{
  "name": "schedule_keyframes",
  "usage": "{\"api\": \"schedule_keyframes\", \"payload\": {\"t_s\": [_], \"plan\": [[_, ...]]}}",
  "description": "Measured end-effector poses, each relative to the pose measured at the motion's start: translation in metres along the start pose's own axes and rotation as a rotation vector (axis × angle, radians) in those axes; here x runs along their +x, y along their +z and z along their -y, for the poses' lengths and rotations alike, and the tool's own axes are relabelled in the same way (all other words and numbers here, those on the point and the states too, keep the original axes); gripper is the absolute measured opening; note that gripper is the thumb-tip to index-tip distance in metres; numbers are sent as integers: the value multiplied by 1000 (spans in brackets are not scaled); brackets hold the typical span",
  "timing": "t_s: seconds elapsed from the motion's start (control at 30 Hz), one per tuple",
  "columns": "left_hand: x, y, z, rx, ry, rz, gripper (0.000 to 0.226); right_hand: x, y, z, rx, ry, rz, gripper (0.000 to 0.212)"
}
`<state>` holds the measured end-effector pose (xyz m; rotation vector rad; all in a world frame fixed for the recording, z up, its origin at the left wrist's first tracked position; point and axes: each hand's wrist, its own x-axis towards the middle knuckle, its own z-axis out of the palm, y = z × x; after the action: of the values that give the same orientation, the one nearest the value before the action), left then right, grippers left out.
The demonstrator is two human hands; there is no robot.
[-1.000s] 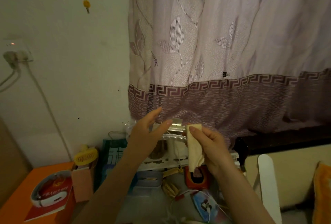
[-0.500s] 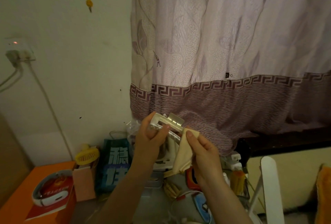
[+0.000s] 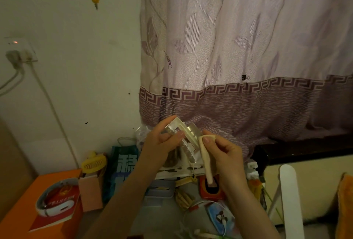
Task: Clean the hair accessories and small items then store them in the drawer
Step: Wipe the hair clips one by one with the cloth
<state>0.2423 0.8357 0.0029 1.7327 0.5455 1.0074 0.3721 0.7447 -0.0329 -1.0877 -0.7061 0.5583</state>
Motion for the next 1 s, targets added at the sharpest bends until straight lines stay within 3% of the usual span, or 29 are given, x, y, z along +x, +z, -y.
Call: {"api": "schedule_keyframes", "payload": {"t_s": [0.33,0.63,1.0], "plan": [[0,-1,-6,60,-11,129,38,7,-2,5,13,-12,104,17],[-2,0,-2,98,-7,265,31,4,-2,10,-45,-83,79,11],[-3,2,-4,31,1,193,28,0,-5,2,-126,-124,80,12]]}}
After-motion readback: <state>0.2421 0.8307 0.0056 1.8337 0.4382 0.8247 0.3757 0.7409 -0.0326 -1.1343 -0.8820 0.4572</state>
